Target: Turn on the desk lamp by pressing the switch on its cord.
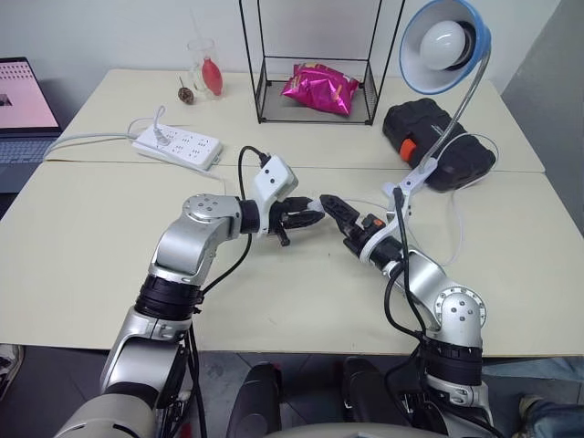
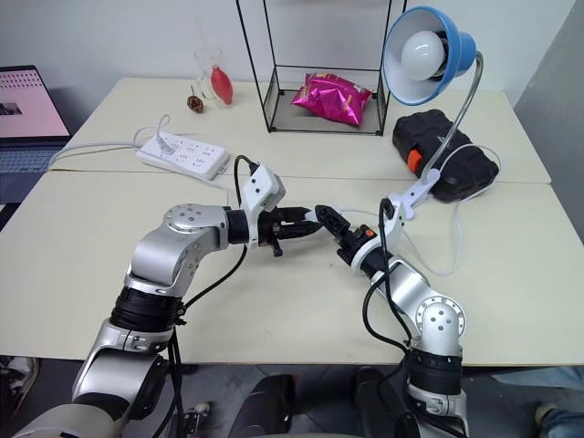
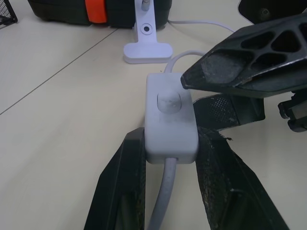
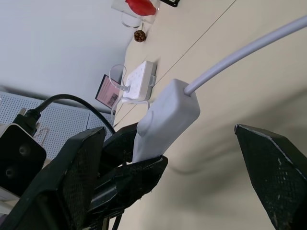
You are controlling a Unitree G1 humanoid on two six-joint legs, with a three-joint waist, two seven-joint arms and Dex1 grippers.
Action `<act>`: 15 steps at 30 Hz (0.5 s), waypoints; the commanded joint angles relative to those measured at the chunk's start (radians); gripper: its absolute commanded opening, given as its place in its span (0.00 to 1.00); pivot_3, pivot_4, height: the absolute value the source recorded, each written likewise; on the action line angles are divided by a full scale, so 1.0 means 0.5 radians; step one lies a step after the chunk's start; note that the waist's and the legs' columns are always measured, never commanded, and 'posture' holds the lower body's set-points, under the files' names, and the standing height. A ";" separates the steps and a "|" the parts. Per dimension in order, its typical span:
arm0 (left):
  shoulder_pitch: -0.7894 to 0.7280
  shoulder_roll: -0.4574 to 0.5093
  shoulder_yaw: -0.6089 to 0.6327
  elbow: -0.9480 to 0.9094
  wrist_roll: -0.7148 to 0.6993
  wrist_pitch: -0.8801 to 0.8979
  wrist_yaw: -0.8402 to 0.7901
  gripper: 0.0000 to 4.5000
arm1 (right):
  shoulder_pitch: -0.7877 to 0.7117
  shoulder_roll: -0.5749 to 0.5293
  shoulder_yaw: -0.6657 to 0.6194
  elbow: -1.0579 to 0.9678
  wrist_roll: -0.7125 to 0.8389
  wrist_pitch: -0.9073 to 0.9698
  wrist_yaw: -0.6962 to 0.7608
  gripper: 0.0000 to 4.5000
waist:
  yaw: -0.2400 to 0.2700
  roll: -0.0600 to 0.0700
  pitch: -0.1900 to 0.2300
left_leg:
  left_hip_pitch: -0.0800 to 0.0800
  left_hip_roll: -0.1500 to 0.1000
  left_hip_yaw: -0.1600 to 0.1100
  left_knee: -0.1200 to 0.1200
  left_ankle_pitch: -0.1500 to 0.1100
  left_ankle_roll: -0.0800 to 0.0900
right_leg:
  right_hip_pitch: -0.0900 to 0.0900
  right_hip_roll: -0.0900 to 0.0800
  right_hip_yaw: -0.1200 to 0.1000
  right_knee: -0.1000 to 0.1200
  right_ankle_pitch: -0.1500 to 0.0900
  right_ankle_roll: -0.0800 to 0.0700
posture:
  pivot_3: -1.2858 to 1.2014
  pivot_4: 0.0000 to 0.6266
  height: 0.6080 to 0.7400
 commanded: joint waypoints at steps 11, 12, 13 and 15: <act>0.017 0.023 -0.010 -0.143 -0.042 0.017 0.015 0.25 | -0.041 0.008 0.040 0.016 0.037 -0.017 0.047 0.83 | -0.004 0.000 0.000 | 0.000 0.000 0.000 -0.001 0.000 0.000 | 0.000 0.000 0.000 0.000 -0.002 0.003 | 0.52 0.24 1.00; 0.020 0.024 -0.011 -0.148 -0.042 0.019 0.015 0.25 | -0.040 0.014 0.040 0.017 0.039 -0.020 0.043 0.79 | -0.004 0.000 0.000 | 0.000 0.000 0.000 -0.001 0.000 0.000 | 0.000 0.000 0.000 -0.001 -0.002 0.003 | 0.52 0.24 1.00; 0.024 0.026 -0.012 -0.152 -0.042 0.019 0.014 0.25 | -0.040 0.017 0.040 0.017 0.041 -0.022 0.044 0.73 | -0.004 0.000 0.000 | 0.000 0.000 0.000 -0.001 0.000 0.000 | 0.000 0.000 0.000 -0.001 -0.002 0.003 | 0.52 0.24 1.00; 0.028 0.031 -0.015 -0.152 -0.040 0.014 0.010 0.25 | -0.045 0.026 0.036 0.022 0.045 -0.029 0.042 0.63 | -0.005 0.000 0.000 | 0.000 0.000 0.000 -0.001 0.000 0.000 | 0.000 0.000 0.000 -0.001 -0.002 0.003 | 0.52 0.24 1.00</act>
